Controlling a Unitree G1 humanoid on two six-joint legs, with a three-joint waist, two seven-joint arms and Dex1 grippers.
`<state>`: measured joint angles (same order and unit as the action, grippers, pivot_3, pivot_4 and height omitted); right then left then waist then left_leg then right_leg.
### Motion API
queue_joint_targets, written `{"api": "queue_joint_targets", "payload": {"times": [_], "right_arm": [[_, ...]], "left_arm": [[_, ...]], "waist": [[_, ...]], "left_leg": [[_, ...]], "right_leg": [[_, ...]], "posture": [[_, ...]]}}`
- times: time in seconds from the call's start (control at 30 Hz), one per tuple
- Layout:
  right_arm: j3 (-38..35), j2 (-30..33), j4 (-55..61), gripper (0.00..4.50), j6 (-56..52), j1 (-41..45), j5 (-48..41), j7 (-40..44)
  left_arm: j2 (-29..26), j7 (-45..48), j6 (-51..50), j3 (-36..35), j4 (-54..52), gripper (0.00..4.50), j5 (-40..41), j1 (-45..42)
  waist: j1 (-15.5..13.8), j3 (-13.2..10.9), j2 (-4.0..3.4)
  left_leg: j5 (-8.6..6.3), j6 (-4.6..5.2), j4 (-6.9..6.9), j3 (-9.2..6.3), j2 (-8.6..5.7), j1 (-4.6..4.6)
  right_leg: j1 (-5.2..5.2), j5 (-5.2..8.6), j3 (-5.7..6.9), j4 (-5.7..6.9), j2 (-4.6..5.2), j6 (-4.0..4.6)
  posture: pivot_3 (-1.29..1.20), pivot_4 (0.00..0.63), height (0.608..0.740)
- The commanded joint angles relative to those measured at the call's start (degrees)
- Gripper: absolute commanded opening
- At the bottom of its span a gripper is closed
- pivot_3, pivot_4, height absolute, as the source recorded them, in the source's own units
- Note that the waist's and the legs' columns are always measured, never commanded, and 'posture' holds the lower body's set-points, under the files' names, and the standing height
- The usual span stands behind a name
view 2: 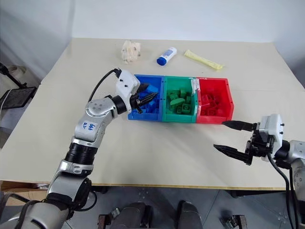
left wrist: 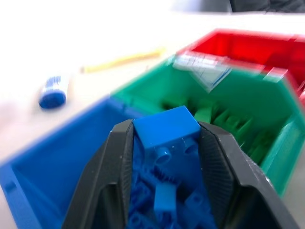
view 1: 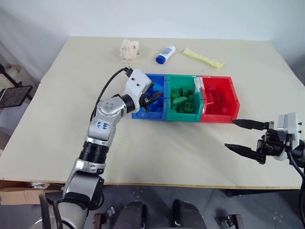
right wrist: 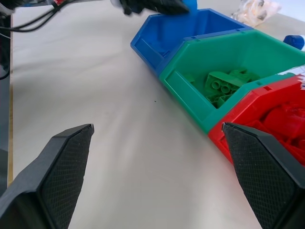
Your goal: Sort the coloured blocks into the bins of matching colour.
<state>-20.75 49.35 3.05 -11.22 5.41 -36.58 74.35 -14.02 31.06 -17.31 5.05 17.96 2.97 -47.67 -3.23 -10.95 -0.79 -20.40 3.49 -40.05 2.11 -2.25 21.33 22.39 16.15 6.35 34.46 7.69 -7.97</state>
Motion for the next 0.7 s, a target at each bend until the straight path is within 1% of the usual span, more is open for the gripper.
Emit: {"api": "queue_joint_targets", "payload": {"times": [0.03,0.17,0.2,0.27,0.3,0.4,0.47,0.53,0.6,0.7], "right_arm": [[-1.05,0.08,0.05,4.5,0.85,0.56,-0.42,0.6],[-1.19,0.59,-0.8,4.5,0.79,1.41,-0.41,1.22],[-1.16,0.69,-1.0,4.5,0.79,1.62,-0.37,1.39],[-0.57,1.29,-2.63,4.5,0.92,3.17,0.07,2.49],[-0.01,1.72,-3.84,4.5,0.98,4.41,0.45,3.32],[1.44,2.73,-8.37,4.5,1.44,8.46,1.72,5.76],[2.09,3.41,-11.54,4.5,1.91,10.72,2.47,7.64],[3.07,4.66,-15.69,4.5,2.87,13.32,3.39,11.21],[3.93,5.46,-18.92,4.5,3.88,15.35,4.32,13.81],[6.21,7.52,-25.7,4.5,5.71,19.93,6.16,17.52]], "left_arm": [[0.38,0.87,3.77,-0.3,3.56,3.28,0.32,-3.6],[-0.95,4.47,4.5,-1.56,2.88,4.47,2.77,-3.31],[-1.4,5.08,4.55,-1.84,2.77,4.47,3.15,-3.2],[-3.57,11.61,2.86,-3.8,0.54,4.47,7.98,-1.52],[-5.54,16.15,3.38,-3.99,-1.56,4.47,10.01,0.49],[-11.45,25.97,2.34,-3.56,-5.28,4.47,13.35,5.37],[-14.03,29.15,1.18,-3.73,-5.98,4.47,14.74,6.91],[-17.42,32.12,0.49,-5.65,-5.24,4.47,16.24,8.18],[-19.61,33.87,-0.03,-6.88,-4.36,4.47,17.36,8.61],[-24.13,36.18,2.14,-10.56,0.13,4.47,17.9,8.79]], "waist": [[-0.02,-0.01,0.02],[0.23,-0.01,0.02],[0.29,-0.01,0.02],[0.41,-0.01,0.01],[0.7,0.0,0.01],[1.73,0.0,0.0],[1.88,0.0,0.0],[1.8,0.0,0.0],[1.69,-0.01,0.0],[1.9,0.0,0.0]], "left_leg": [[0.0,0.0,-0.01,0.0,0.0,0.0],[0.0,0.0,0.01,0.0,0.01,0.02],[0.0,0.0,0.01,0.0,0.02,0.02],[0.0,0.0,0.0,0.0,0.03,0.01],[0.0,0.0,0.0,0.01,0.04,0.01],[-0.01,-0.02,0.03,0.01,0.06,-0.04],[-0.01,-0.02,0.03,0.0,0.07,-0.04],[0.0,-0.02,0.0,-0.01,0.07,-0.02],[0.0,-0.01,-0.02,-0.03,0.05,0.0],[0.0,-0.01,-0.03,-0.05,0.04,0.0]], "right_leg": [[0.0,0.0,0.01,0.02,0.0,0.0],[0.02,0.0,0.01,0.01,0.01,-0.01],[0.02,0.0,0.01,0.01,0.0,-0.01],[0.03,0.0,0.01,0.02,-0.01,-0.01],[0.05,0.0,0.0,0.04,-0.01,-0.01],[0.05,0.0,-0.02,0.08,-0.02,0.0],[0.05,0.0,-0.01,0.08,-0.02,0.0],[0.04,0.0,-0.01,0.08,-0.01,0.0],[0.04,0.0,-0.01,0.08,0.01,0.0],[0.03,0.0,0.01,0.08,0.04,0.0]], "posture": [[0.0,0.15,0.74],[0.0,0.15,0.74],[0.0,0.15,0.74],[0.0,0.15,0.74],[0.0,0.15,0.74],[0.0,0.15,0.74],[0.0,0.15,0.74],[0.0,0.15,0.74],[0.0,0.15,0.74],[0.0,0.15,0.74]]}}
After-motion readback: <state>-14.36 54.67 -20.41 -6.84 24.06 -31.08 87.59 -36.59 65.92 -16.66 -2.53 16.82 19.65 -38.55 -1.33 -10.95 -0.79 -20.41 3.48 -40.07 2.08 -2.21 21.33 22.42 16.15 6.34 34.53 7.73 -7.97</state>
